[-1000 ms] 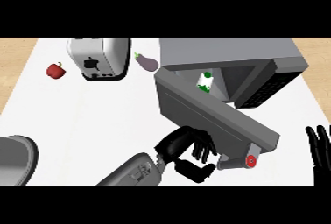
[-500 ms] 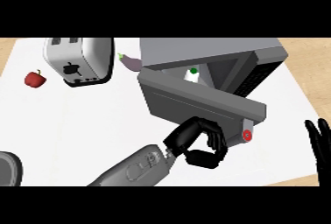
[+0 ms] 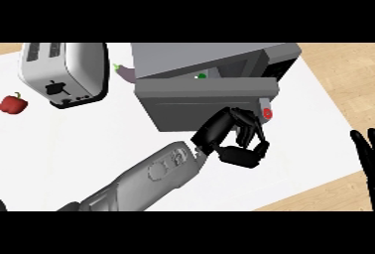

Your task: Pick up the milk, place it into the microwave and close the microwave

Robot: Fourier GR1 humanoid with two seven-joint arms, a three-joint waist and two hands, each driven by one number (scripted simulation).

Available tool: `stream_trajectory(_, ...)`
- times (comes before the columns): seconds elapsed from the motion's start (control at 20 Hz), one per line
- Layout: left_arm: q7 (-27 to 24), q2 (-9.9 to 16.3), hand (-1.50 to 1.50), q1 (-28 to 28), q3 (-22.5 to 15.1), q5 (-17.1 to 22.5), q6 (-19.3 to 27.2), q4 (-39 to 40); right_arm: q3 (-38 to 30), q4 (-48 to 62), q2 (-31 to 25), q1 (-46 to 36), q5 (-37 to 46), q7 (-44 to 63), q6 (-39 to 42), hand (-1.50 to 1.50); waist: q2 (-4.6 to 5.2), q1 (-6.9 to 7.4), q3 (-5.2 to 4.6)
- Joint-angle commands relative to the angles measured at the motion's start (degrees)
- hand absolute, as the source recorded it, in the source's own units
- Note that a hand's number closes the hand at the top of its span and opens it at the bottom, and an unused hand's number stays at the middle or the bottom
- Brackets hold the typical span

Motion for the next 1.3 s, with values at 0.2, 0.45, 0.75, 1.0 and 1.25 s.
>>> stream_trajectory(0.2,-0.71,-0.1,1.5,-7.67,1.36,4.99,2.85,5.29,-0.27,-3.17,-2.63,-1.42,-2.89,3.52,1.71,-1.5,0.9,-3.77,0.06)
stream_trajectory(0.45,-0.72,-0.05,1.5,-10.53,1.87,7.43,4.8,7.19,-1.16,-4.5,-3.64,-2.46,-5.31,4.61,2.53,-1.5,1.03,-5.66,0.13)
stream_trajectory(0.75,-1.2,-0.01,1.5,-12.76,2.12,9.32,6.14,9.56,-2.62,-4.39,-5.47,-3.58,-6.81,6.06,3.25,-1.5,1.81,-7.62,0.2)
stream_trajectory(1.0,-1.83,0.02,1.5,-13.05,1.61,10.41,7.89,9.69,-4.34,-4.07,-6.74,-4.85,-8.07,7.17,3.18,-1.5,2.0,-7.95,0.25)
stream_trajectory(1.25,-2.29,0.05,1.5,-13.43,1.39,11.2,9.82,9.62,-6.28,-3.57,-8.18,-5.37,-8.78,7.95,3.33,-1.5,1.9,-9.01,0.35)
